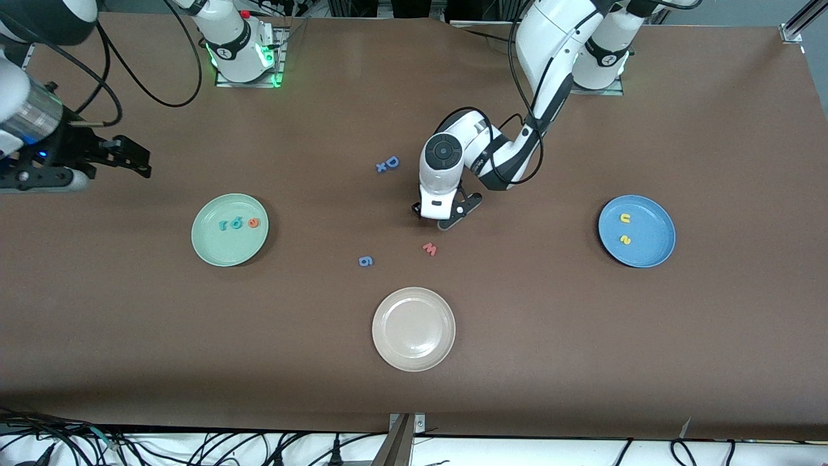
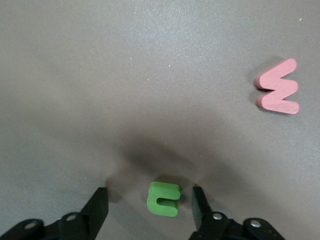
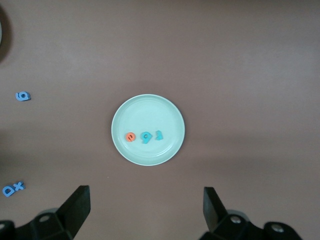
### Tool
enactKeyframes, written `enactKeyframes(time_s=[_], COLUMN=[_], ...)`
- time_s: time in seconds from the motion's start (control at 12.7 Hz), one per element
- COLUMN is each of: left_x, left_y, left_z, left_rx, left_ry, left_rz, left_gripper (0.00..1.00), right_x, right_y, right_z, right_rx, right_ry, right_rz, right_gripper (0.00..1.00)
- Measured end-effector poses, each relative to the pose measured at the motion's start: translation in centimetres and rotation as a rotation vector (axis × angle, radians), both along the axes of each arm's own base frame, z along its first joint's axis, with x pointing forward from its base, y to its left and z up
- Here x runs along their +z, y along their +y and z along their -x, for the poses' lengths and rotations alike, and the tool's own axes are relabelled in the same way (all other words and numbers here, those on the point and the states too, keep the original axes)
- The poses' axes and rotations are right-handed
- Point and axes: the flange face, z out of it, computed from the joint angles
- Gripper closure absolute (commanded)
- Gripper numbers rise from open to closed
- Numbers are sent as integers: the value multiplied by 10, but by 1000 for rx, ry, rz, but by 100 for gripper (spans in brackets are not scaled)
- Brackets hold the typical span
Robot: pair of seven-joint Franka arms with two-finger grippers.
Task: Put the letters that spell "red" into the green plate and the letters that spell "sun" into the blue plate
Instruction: 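Return the right arm to rest while the left gripper grasps the green u, then carry the green u to the blue plate and open the left gripper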
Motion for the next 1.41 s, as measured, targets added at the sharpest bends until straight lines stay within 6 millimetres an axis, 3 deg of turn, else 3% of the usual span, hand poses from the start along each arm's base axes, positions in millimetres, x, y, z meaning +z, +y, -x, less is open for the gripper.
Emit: enactKeyframes(time_s=[0.16,0.79,1.02,1.18,1.41], left_x=[2,5,5,12,53], left_y=[-2,-6,-2,15,52], left_z=[-1,-2,-6,-20,-48], left_rx=[-8,-19,-66,-123,-252], left_ry=[-13,-30,-37,-40,-23], left_rz=[5,16,15,-8,-37], left_gripper=[50,90,92,92,92], right_x=[11,4,4,4,4], right_y=[-24,-26,-24,-24,-26], right_z=[9,14,14,14,13], right_rx=[32,11,1,-6,-15], right_ry=[0,36,36,36,34], right_rz=[0,-14,-15,-15,-16], right_gripper=[0,0,0,0,0])
